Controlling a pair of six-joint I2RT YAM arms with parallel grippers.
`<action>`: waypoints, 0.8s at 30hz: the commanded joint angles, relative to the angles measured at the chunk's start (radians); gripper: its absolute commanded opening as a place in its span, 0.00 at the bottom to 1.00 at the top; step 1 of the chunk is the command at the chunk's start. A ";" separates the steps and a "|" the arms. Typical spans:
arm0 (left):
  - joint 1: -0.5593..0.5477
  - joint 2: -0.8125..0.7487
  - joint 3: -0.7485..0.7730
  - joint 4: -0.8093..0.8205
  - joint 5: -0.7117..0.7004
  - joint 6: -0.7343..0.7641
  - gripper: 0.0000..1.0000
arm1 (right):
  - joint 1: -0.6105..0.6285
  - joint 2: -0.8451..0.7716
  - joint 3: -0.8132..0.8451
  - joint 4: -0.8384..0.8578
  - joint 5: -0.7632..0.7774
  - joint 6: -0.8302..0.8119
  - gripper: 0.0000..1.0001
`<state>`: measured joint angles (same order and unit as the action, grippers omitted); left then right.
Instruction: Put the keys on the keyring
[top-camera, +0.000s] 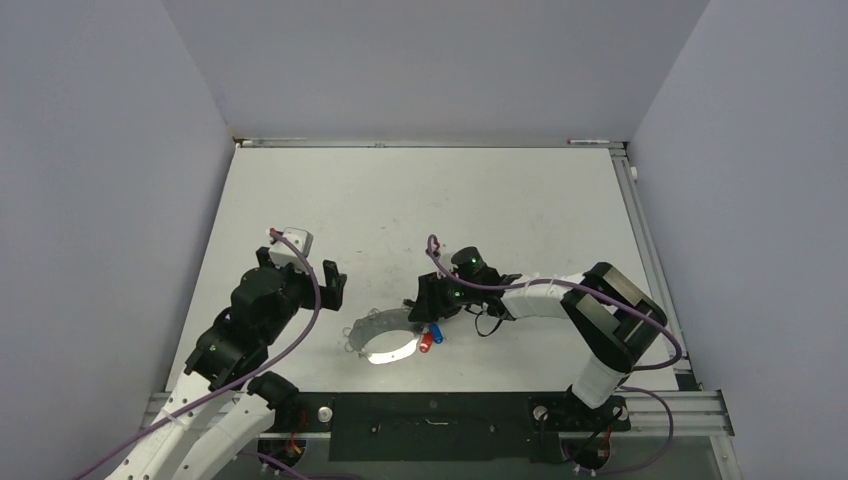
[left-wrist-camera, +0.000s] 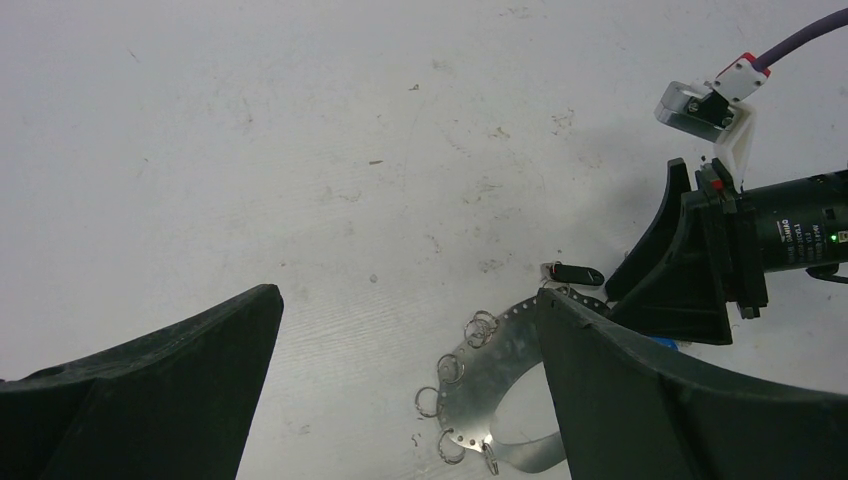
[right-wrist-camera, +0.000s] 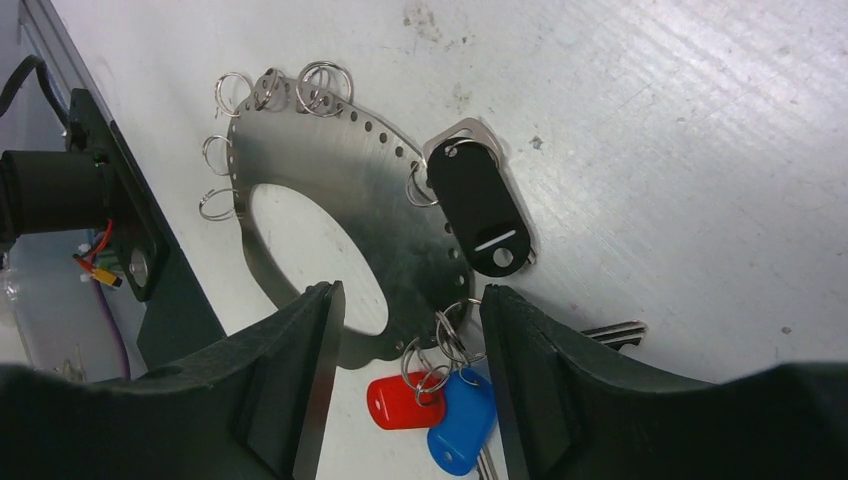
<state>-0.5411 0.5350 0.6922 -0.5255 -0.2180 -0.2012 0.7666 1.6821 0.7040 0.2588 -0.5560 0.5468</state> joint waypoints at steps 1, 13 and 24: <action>0.006 0.000 0.000 0.055 0.017 0.008 0.96 | 0.002 -0.020 0.017 0.032 -0.050 -0.026 0.54; 0.007 0.007 0.000 0.055 0.020 0.009 0.96 | 0.051 -0.077 0.027 -0.050 -0.039 -0.058 0.54; 0.007 0.004 -0.001 0.055 0.018 0.009 0.96 | 0.119 -0.115 0.014 -0.102 0.025 -0.054 0.54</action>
<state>-0.5411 0.5407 0.6903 -0.5198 -0.2077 -0.2008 0.8585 1.6375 0.7040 0.1650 -0.5728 0.5064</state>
